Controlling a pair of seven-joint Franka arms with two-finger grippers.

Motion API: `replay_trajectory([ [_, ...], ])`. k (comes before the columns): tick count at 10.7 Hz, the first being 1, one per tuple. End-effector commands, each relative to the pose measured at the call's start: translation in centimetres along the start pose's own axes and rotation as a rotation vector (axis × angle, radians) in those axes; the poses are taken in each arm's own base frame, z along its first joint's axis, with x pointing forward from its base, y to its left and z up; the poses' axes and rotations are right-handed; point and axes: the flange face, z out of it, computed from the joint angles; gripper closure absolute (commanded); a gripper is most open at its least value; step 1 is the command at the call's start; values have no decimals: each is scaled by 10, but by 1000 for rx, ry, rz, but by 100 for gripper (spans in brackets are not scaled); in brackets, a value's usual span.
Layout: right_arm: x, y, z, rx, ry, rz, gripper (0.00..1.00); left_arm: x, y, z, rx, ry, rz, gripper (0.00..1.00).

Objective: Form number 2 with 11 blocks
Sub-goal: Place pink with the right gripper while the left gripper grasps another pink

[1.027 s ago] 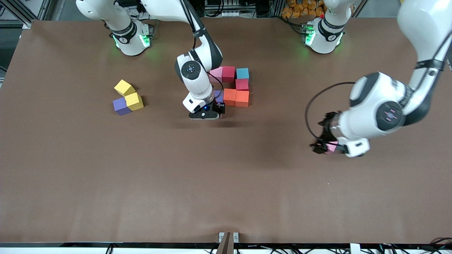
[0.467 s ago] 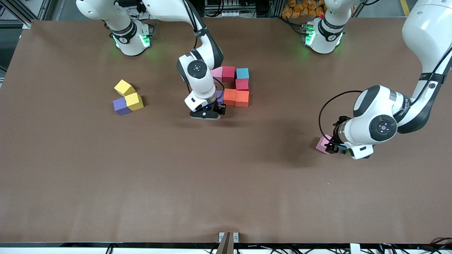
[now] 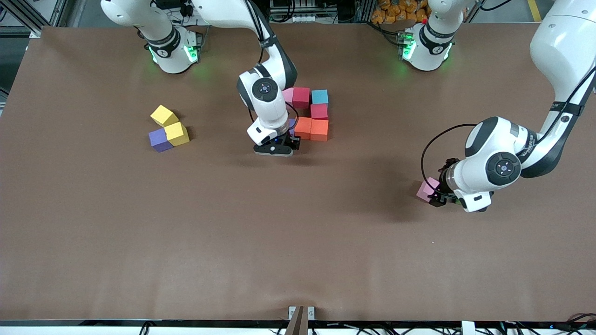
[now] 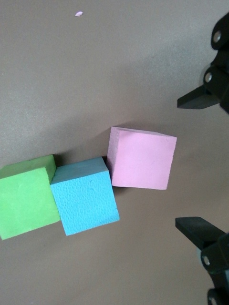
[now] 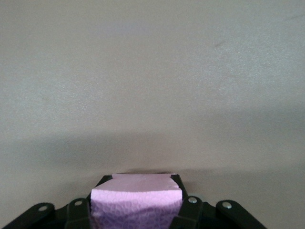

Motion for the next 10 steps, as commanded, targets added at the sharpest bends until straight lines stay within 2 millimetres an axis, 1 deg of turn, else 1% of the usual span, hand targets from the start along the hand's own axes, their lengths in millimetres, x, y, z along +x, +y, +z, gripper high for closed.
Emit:
replay_trajectory([
  [1,-1,-5,4,-13,24,12,99,-3,-5,6,-27,23,6,0],
  [2,-2,-6,4,-10,26,20,96,0,-7,13,-27,23,4,0],
  [3,-2,-6,4,-10,26,21,79,0,-8,19,-34,37,18,0],
  [4,-1,-6,4,-10,26,23,41,-1,-10,25,-38,55,33,0],
  [5,1,-5,3,-9,27,25,28,3,-12,29,-46,58,31,0],
  [7,2,-5,3,-7,28,26,22,4,-12,33,-53,64,37,0],
  [8,2,-6,2,-7,29,23,17,4,-12,36,-61,61,40,0],
  [9,3,-5,3,-8,28,25,7,8,-14,44,-64,60,37,0],
  [10,4,-6,1,-4,30,25,0,7,-15,51,-75,59,47,0],
])
